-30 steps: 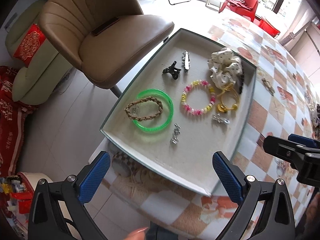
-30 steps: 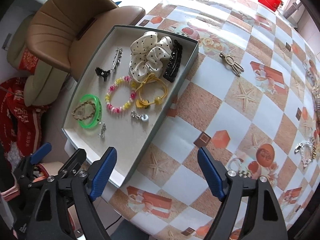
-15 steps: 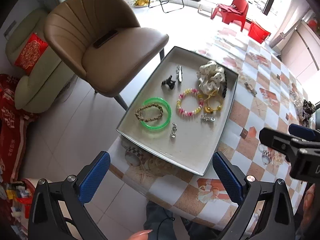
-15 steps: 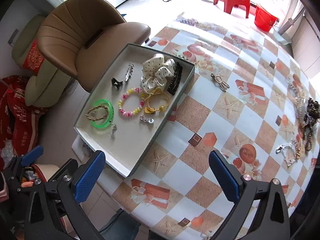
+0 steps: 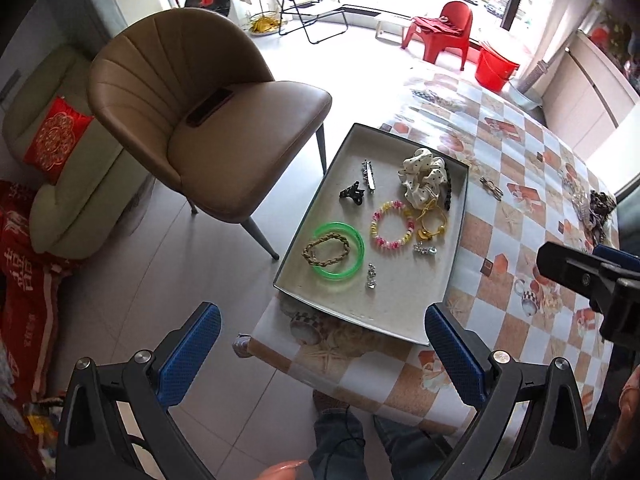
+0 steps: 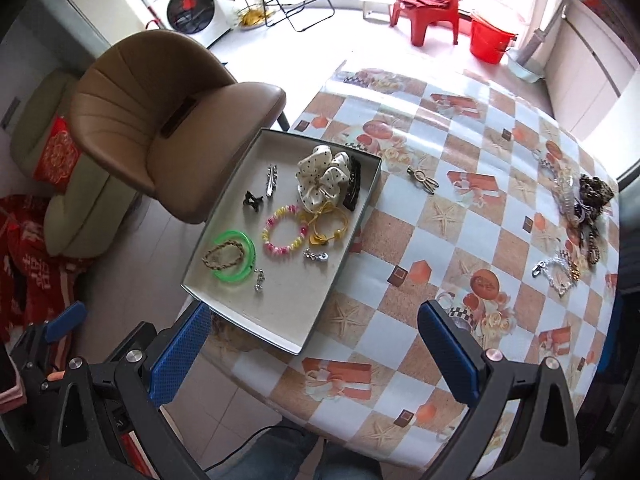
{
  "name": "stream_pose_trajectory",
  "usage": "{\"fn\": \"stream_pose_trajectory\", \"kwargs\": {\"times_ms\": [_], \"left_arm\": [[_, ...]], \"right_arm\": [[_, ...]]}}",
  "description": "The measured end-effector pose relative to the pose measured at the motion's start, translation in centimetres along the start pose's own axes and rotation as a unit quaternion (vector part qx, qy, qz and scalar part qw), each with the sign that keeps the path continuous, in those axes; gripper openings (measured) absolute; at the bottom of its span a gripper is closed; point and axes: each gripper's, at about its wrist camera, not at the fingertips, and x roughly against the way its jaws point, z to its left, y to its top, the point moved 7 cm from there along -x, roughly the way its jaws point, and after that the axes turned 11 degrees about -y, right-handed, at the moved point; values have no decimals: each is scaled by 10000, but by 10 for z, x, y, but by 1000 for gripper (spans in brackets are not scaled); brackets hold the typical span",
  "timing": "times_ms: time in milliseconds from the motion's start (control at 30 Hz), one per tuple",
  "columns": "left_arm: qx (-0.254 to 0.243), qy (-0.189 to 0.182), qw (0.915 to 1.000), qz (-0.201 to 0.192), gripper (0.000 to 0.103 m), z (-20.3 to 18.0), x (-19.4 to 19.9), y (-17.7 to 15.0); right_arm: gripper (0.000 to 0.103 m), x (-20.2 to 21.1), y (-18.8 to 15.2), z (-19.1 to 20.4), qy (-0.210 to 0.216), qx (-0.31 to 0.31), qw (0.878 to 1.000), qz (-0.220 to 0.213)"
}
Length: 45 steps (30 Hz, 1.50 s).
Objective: Organize jewelry
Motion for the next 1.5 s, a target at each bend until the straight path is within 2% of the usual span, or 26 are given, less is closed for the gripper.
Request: {"fn": "stream_pose_trajectory", "kwargs": {"times_ms": [367, 1500], "left_arm": [[-77, -99, 9999, -54, 103, 11, 7, 5], [-137, -139, 9998, -60, 103, 10, 7, 7]], "right_arm": [[103, 13, -2, 14, -261, -38, 9996, -81], [103, 16, -3, 19, -289, -23, 9995, -78]]}}
